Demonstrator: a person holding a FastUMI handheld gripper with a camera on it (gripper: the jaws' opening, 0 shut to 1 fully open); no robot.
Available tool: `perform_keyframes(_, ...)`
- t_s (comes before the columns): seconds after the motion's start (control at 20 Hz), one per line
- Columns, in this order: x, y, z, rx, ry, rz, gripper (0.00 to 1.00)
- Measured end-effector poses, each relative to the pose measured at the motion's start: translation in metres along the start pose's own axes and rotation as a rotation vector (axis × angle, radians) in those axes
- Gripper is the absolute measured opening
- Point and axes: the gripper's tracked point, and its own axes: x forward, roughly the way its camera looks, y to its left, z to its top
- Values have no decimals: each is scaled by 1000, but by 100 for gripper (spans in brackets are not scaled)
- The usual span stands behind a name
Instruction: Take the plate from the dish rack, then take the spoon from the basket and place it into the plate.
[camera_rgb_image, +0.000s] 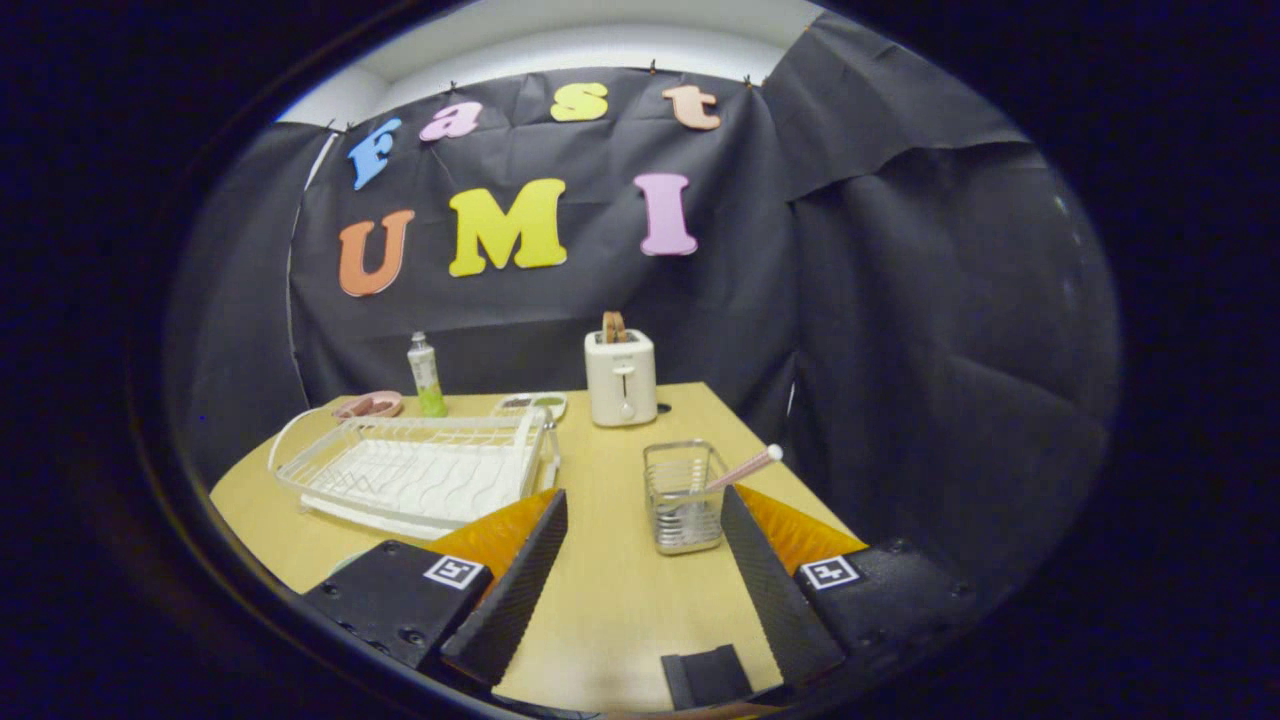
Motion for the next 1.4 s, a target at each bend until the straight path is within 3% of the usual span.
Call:
perform_keyframes(0.15, 1, -23, 11, -78, -114, -48, 100)
perform_keyframes(0.25, 3, -30, 10, -89, -132, -24, 100)
perform_keyframes(0.6, 54, -58, -6, 75, -20, 68, 100)
perform_keyframes(0.85, 95, -57, -13, 79, 78, 97, 98)
perform_keyframes(1.05, 115, -50, -13, 60, 114, 108, 87)
perform_keyframes(1.3, 132, -36, -10, 30, 119, 133, 38)
perform_keyframes(1.4, 131, -29, -3, 19, 92, 148, 25)
